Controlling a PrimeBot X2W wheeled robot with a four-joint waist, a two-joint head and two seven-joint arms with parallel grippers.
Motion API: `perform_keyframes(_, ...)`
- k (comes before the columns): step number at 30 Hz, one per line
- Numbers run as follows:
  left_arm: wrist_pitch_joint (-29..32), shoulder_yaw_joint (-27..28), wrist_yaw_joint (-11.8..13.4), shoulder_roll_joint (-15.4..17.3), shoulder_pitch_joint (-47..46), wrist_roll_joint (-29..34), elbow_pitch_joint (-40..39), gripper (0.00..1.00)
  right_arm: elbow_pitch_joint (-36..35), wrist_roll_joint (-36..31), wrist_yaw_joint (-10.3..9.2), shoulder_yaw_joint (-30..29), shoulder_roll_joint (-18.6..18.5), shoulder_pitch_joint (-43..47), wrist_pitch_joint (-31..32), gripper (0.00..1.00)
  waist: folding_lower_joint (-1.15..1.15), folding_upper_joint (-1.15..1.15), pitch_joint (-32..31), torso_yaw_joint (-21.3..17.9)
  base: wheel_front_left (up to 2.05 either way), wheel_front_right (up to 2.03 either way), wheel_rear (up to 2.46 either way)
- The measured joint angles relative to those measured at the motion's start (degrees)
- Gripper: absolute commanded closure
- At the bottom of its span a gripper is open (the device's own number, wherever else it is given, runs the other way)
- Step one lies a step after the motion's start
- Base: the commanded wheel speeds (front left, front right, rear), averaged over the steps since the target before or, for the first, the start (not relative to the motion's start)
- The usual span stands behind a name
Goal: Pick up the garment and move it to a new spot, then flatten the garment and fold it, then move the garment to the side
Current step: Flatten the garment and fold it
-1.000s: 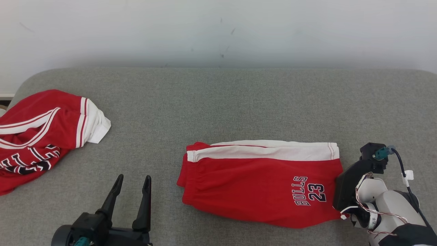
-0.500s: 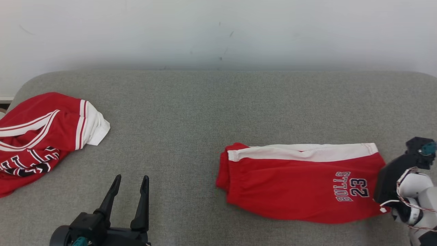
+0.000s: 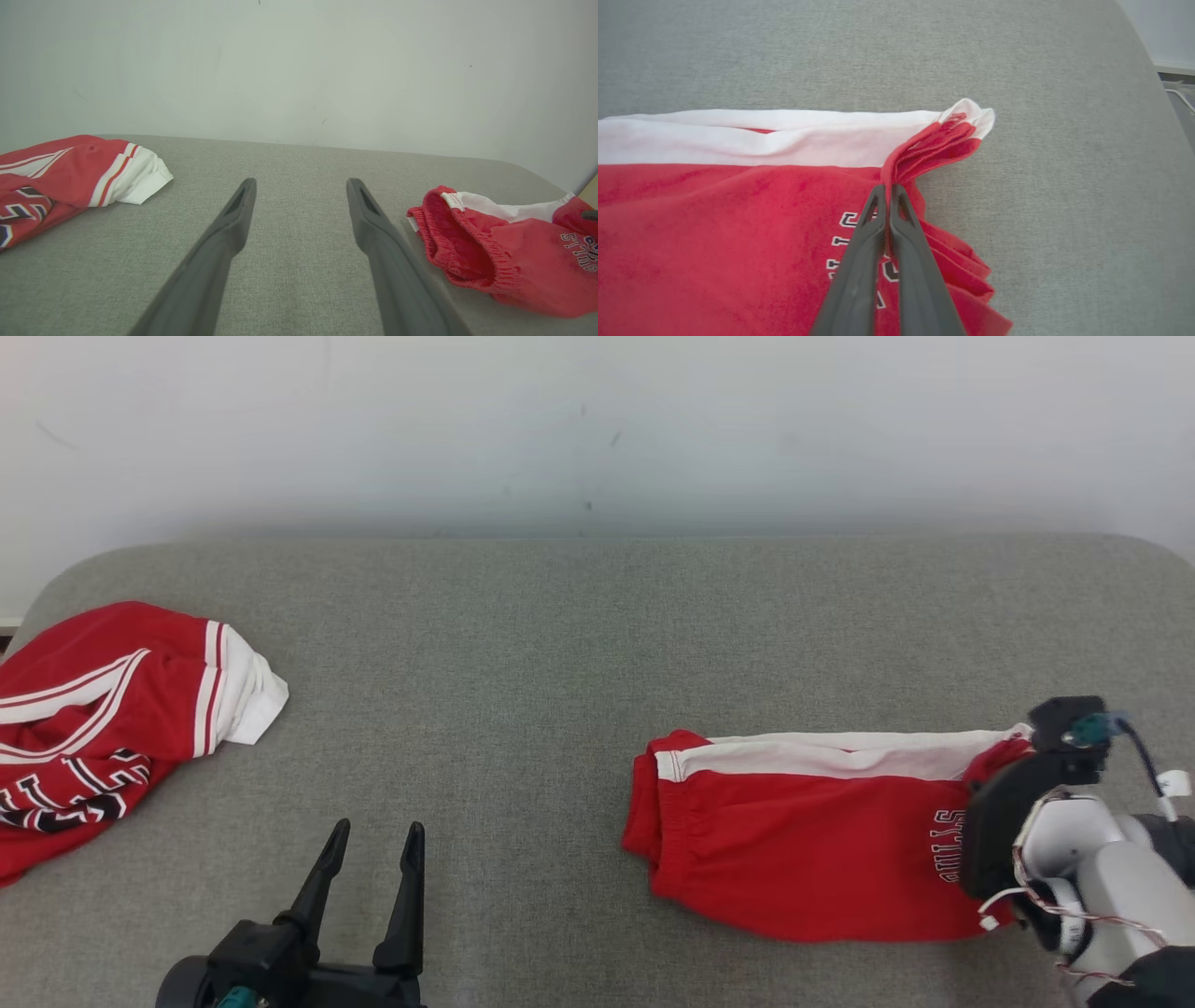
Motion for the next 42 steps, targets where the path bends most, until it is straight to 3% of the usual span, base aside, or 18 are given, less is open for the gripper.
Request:
perform_keyframes(5,0.0,-0.4,-0.5,-0.2,0.1,0.0,0.4,0.00,-4.2,-1.8,2.03,5.6,3.9,0.1,0.8,1.00,0.00,0.00,-0.6,-0.5,0.00,0.00,0.00)
perform_keyframes(15,0.0,-1.1,-1.1,-0.7,0.1,0.0,1.2,0.00,-8.6,-1.8,3.87,13.3,12.3,-2.6,3.8,1.00,0.00,-0.01,-1.3,-0.3,0.00,0.00,0.00)
perform_keyframes(42,0.0,-0.8,-1.5,-1.2,0.1,0.0,1.6,0.00,-5.5,-0.2,4.01,23.2,13.0,-6.2,7.9,1.00,0.01,0.00,-0.9,2.5,0.00,0.00,0.00)
